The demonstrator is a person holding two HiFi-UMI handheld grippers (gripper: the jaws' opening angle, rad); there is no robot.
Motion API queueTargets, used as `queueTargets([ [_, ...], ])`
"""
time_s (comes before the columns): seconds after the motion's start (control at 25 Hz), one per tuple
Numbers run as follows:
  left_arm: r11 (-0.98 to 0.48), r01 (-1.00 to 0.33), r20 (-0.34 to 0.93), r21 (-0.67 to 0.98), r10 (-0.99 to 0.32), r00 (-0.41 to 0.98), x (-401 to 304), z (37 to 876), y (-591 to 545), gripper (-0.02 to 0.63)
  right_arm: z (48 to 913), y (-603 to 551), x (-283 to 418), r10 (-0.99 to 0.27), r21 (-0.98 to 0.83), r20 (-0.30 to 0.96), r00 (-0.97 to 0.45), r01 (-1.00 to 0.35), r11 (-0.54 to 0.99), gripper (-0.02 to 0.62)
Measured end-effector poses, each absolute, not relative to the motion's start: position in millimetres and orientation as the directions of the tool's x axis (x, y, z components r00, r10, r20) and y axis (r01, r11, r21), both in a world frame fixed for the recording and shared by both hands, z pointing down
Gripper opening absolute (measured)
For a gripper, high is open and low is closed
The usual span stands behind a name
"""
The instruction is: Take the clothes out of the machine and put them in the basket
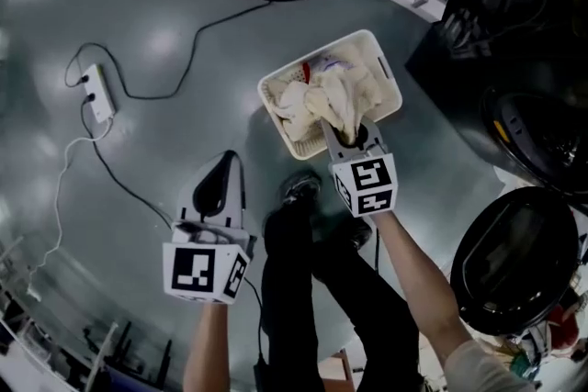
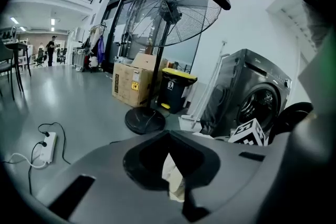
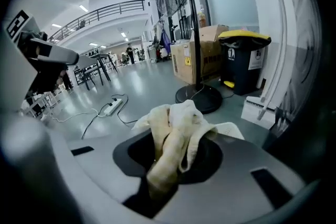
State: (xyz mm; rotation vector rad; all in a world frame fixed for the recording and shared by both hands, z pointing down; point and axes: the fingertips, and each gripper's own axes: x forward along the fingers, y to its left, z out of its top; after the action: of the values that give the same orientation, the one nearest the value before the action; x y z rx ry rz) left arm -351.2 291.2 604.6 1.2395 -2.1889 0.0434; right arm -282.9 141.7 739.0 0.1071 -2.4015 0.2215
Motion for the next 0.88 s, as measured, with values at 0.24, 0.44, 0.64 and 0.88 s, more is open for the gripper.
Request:
queueTargets([
  [0.24, 0.572, -0.778, 0.552, 0.262, -0.75, -0.365, -353.6, 669.4, 299.4, 0.017, 836.1, 133.1, -298.7, -0.014, -0.146, 0.709, -0.705, -0.165, 0.975, 0.108],
  [0.44, 0.57, -0.781, 0.564, 0.255, -0.744, -0.359, -360.9, 701.5, 297.7, 0.018, 913.3, 138.9, -299.6, 0.028, -0.152, 0.779, -0.626, -0.145, 0.978, 0.109],
  [0.64, 0.576, -0.777, 0.561, 0.253, -0.742, -0.367, -370.5, 716.0, 297.3, 0.018, 966.3, 141.7, -294.8, 0.045, -0.153, 0.839, -0.543, -0.155, 0.976, 0.109],
  [0.88, 0.581, -0.773, 0.56, 0.254, -0.74, -0.372, -371.6, 721.4, 294.4, 0.018, 997.2, 144.1, -284.3, 0.067, -0.164, 0.891, -0.449, -0.182, 0.969, 0.114],
])
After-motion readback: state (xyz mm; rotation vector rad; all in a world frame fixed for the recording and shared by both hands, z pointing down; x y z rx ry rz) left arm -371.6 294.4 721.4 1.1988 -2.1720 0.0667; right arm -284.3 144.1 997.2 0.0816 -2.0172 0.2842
